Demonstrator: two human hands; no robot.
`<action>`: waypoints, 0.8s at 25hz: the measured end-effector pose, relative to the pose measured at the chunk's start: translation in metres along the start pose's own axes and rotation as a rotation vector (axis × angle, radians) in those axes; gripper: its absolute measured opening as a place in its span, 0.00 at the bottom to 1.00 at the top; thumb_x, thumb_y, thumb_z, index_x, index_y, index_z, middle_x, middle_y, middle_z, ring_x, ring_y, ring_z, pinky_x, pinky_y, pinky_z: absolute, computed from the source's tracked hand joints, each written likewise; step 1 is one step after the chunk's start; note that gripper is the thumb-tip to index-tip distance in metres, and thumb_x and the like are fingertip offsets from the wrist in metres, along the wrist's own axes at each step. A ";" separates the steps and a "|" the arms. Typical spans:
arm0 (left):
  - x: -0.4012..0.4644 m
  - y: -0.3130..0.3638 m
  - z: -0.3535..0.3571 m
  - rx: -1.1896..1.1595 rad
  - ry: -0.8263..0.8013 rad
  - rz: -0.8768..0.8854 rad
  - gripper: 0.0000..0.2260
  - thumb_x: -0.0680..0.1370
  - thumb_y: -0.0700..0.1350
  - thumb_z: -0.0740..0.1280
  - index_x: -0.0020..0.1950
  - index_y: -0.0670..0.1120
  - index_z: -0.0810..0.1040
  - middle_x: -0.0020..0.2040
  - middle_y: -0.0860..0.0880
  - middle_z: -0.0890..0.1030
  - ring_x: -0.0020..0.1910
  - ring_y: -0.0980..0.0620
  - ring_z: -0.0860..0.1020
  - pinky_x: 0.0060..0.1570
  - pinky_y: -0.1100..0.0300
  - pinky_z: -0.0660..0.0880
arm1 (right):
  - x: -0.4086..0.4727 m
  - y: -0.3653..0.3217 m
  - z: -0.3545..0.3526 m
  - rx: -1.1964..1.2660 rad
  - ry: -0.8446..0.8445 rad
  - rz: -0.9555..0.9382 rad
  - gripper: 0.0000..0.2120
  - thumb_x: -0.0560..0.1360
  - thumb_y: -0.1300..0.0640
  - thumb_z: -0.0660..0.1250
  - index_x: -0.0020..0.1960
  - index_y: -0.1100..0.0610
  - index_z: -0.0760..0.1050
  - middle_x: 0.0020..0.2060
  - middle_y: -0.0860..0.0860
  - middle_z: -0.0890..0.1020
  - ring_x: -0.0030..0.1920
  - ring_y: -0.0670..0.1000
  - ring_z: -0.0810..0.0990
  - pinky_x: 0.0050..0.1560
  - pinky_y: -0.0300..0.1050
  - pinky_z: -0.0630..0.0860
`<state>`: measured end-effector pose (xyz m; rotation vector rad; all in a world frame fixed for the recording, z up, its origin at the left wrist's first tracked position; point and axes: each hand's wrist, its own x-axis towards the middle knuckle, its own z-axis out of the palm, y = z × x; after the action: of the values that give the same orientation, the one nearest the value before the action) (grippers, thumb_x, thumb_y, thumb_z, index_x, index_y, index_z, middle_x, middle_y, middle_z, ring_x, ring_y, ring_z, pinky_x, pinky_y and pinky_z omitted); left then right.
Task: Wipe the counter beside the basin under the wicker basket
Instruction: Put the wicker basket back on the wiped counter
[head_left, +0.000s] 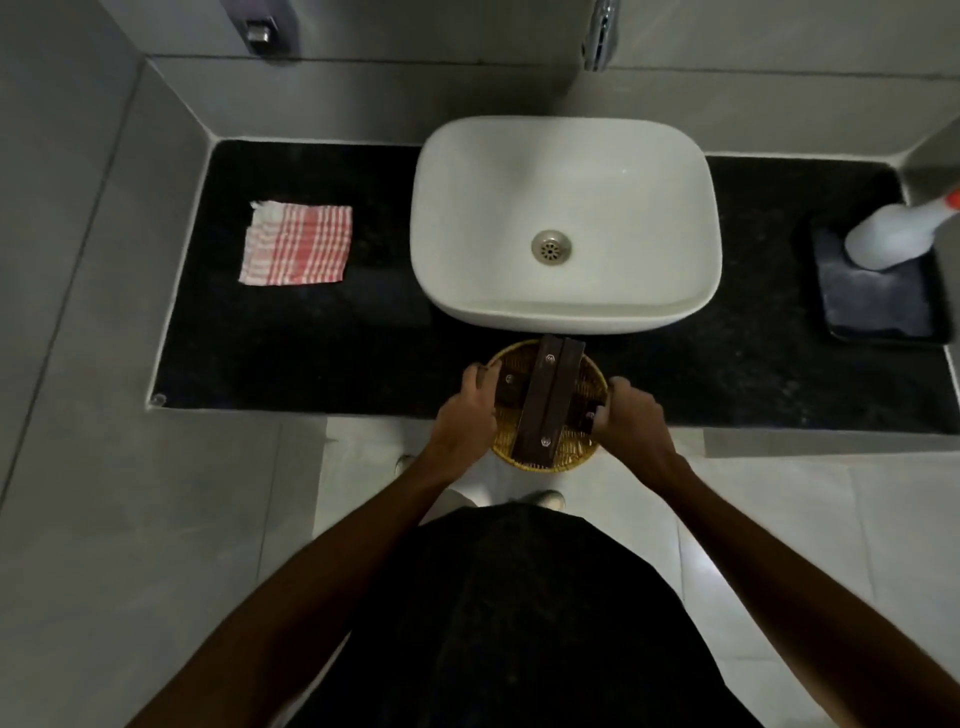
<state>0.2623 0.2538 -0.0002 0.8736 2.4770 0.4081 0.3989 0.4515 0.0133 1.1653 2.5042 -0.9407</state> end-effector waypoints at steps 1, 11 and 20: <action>-0.004 -0.005 -0.005 -0.038 0.022 -0.030 0.29 0.83 0.37 0.61 0.84 0.47 0.59 0.82 0.38 0.60 0.62 0.36 0.81 0.59 0.46 0.81 | 0.003 -0.009 0.003 0.036 -0.027 0.010 0.09 0.77 0.60 0.69 0.57 0.57 0.74 0.41 0.50 0.81 0.40 0.50 0.84 0.34 0.39 0.78; -0.033 -0.213 -0.115 -0.147 0.133 -0.276 0.29 0.83 0.44 0.67 0.83 0.48 0.61 0.81 0.41 0.62 0.68 0.40 0.78 0.63 0.43 0.82 | 0.025 -0.219 0.109 0.076 -0.221 -0.298 0.08 0.78 0.57 0.67 0.51 0.51 0.68 0.43 0.45 0.75 0.39 0.45 0.74 0.35 0.35 0.68; 0.016 -0.338 -0.161 -0.282 0.165 -0.283 0.38 0.80 0.36 0.66 0.85 0.54 0.53 0.82 0.42 0.62 0.68 0.37 0.77 0.56 0.44 0.82 | 0.071 -0.324 0.164 0.088 -0.253 -0.257 0.08 0.80 0.56 0.67 0.58 0.51 0.71 0.45 0.47 0.81 0.39 0.45 0.83 0.31 0.34 0.79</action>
<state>-0.0044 -0.0089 -0.0129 0.3833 2.5574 0.7307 0.0990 0.2350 0.0036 0.7028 2.4615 -1.1910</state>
